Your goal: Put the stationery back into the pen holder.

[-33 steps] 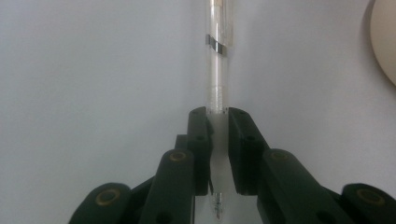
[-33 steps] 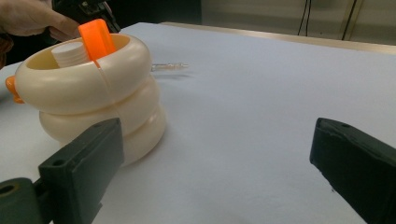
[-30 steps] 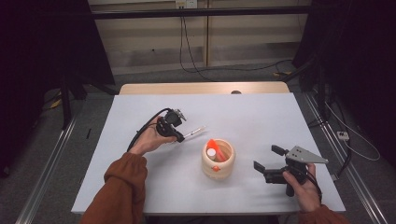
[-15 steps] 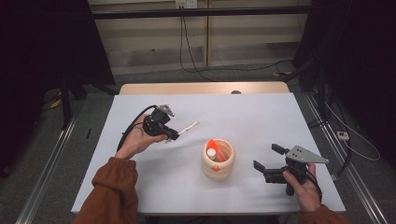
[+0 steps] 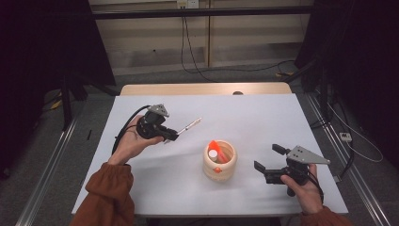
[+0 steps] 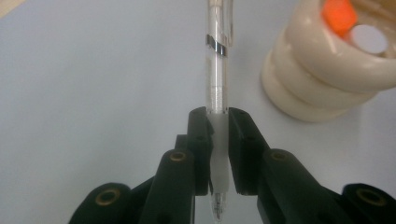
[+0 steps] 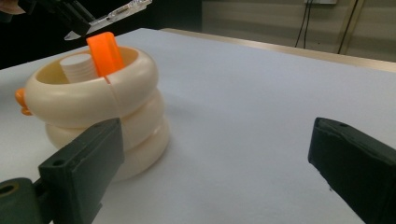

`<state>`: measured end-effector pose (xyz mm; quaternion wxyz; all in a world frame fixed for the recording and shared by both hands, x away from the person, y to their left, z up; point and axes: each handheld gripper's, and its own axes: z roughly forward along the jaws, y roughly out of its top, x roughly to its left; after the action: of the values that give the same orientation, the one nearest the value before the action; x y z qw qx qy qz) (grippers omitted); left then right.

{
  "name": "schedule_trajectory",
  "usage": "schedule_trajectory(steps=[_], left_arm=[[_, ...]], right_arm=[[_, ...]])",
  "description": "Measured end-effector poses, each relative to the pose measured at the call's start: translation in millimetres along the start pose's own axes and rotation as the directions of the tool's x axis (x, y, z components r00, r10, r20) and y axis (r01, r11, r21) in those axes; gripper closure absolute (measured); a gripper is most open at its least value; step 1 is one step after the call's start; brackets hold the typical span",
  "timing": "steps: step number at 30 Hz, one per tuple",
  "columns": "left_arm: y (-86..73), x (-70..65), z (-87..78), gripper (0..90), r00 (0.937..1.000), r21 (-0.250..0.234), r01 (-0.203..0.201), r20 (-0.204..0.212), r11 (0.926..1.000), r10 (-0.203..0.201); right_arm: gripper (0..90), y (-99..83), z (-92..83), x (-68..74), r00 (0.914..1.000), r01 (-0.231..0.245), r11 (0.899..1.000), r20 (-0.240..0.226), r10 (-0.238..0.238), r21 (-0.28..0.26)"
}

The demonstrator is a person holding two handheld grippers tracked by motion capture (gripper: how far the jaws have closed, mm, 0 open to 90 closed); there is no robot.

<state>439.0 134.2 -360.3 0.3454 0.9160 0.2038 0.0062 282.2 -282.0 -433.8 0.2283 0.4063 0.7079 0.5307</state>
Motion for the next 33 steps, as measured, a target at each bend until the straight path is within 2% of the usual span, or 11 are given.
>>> schedule_trajectory(steps=[3,4,5,10,17,18,19,25,26,30,33], left_arm=[[2.8,-12.6,-5.6,80.1,0.9998,-0.002,-0.018,0.004,0.9998,0.018],[4.0,-15.7,-8.2,80.1,0.9992,0.01,-0.039,0.006,0.9992,0.039],[5.0,-20.7,-9.8,80.1,0.9995,-0.002,-0.03,0.006,0.9995,0.03],[9.6,-37.2,-18.5,80.1,0.9966,-0.005,-0.074,0.036,0.9973,0.074],[10.0,-55.6,-22.3,80.2,0.994,-0.002,-0.076,0.078,0.9971,0.076],[9.6,-57.1,-22.2,80.1,0.9923,0.007,-0.09,0.086,0.9959,0.089],[8.9,-60.7,-21.7,80.1,0.9925,0.006,-0.081,0.093,0.9967,0.08],[10.1,-79.2,-20.5,80.1,0.9863,0.039,-0.118,0.12,0.9922,0.113],[11.6,-83.7,-20.6,80.1,0.9874,0.053,-0.118,0.112,0.9916,0.112],[16.6,-98.4,-13.5,80.1,0.975,0.068,-0.159,0.168,0.985,0.145],[21.3,-110.6,-6.1,80.1,0.9676,0.091,-0.19,0.186,0.9776,0.171]], right_arm=[[3.4,3.1,0.8,5.5,0.9997,0.013,1.0,-0.022,-0.013,0.007],[3.4,3.9,0.7,7.2,0.9994,0.019,1.0,-0.03,-0.019,0.009],[3.4,4.8,0.6,9.0,0.999,0.022,1.0,-0.04,-0.022,0.008],[3.9,8.6,-0.1,15.2,0.9971,0.046,0.999,-0.062,-0.045,0.016],[7.0,11.0,-0.9,22.9,0.9928,0.077,0.997,-0.095,-0.074,0.026],[7.3,11.7,-1.4,24.8,0.9912,0.083,0.996,-0.106,-0.08,0.023],[7.4,12.5,-2.1,27.0,0.99,0.088,0.996,-0.113,-0.084,0.027],[10.0,18.5,-3.2,38.3,0.9771,0.145,0.988,-0.165,-0.135,0.051],[10.4,19.8,-3.4,40.4,0.9741,0.157,0.986,-0.174,-0.144,0.059],[13.5,27.4,-5.2,51.1,0.9568,0.23,0.97,-0.201,-0.211,0.08],[14.2,32.0,-6.8,58.2,0.9443,0.27,0.958,-0.221,-0.244,0.096]])
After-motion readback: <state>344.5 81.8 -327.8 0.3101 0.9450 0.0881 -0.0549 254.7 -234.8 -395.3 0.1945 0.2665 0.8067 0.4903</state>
